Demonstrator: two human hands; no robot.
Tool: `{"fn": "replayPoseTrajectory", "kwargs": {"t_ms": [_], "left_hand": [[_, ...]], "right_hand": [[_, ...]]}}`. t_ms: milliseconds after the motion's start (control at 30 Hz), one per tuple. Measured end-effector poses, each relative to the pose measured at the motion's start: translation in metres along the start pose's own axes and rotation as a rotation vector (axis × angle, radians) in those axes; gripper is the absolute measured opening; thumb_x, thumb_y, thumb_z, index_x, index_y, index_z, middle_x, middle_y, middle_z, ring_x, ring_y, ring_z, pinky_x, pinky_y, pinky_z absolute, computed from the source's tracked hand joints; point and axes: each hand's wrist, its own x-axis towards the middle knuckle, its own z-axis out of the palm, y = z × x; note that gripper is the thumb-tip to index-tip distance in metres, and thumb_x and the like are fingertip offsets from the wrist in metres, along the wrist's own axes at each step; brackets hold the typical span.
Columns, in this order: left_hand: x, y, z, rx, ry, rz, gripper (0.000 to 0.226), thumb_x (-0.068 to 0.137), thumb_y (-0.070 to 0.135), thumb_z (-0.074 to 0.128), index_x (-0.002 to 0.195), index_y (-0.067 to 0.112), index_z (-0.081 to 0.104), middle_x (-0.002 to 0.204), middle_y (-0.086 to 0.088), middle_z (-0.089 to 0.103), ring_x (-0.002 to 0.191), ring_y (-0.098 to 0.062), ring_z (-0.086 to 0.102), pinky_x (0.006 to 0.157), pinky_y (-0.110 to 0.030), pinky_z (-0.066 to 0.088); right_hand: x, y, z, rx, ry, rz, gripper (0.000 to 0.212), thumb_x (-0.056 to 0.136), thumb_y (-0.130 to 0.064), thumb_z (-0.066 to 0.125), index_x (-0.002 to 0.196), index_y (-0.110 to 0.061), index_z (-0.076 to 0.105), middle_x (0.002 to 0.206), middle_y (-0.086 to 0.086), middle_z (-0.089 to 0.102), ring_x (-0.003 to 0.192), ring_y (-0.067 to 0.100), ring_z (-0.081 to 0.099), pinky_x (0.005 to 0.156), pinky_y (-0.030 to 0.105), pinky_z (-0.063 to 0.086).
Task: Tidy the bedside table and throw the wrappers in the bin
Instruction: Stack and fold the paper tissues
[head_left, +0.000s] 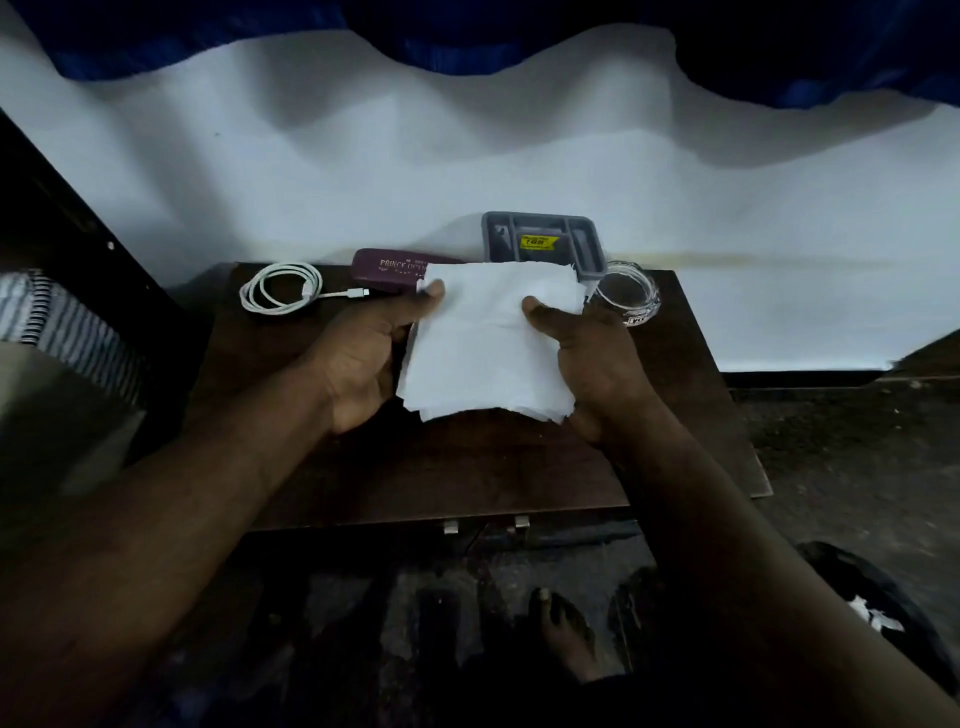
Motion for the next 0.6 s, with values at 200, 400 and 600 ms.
{"fn": "replayPoseTrajectory", "kwargs": {"t_ms": [200,400,600], "left_hand": [[0.002,-0.004,0.003,0.017,0.081,0.06,0.033,0.09,0.012,0.074,0.121,0.001,0.072,0.114,-0.013,0.077,0.11,-0.032,0.073,0.097,-0.047,0.058],[0.003,-0.005,0.006,0.034,0.143,0.144,0.022,0.096,0.029,0.071,0.1,0.008,0.076,0.097,-0.007,0.081,0.084,-0.019,0.078,0.073,-0.032,0.063],[0.0,-0.001,0.005,0.038,0.11,0.079,0.024,0.088,0.011,0.077,0.111,0.008,0.077,0.105,-0.01,0.08,0.098,-0.029,0.076,0.09,-0.044,0.061]], "right_hand": [[0.005,0.005,0.002,-0.041,0.052,0.008,0.005,0.097,-0.014,0.072,0.094,-0.014,0.076,0.09,-0.001,0.082,0.078,0.014,0.078,0.07,0.03,0.064],[0.006,0.01,0.002,-0.048,-0.001,0.009,0.022,0.089,-0.002,0.077,0.11,-0.008,0.076,0.108,0.01,0.08,0.1,0.029,0.078,0.093,0.049,0.062],[0.012,0.013,-0.003,-0.087,-0.035,0.031,0.029,0.086,-0.002,0.079,0.114,-0.004,0.075,0.11,0.013,0.079,0.104,0.033,0.076,0.097,0.056,0.059]]}}
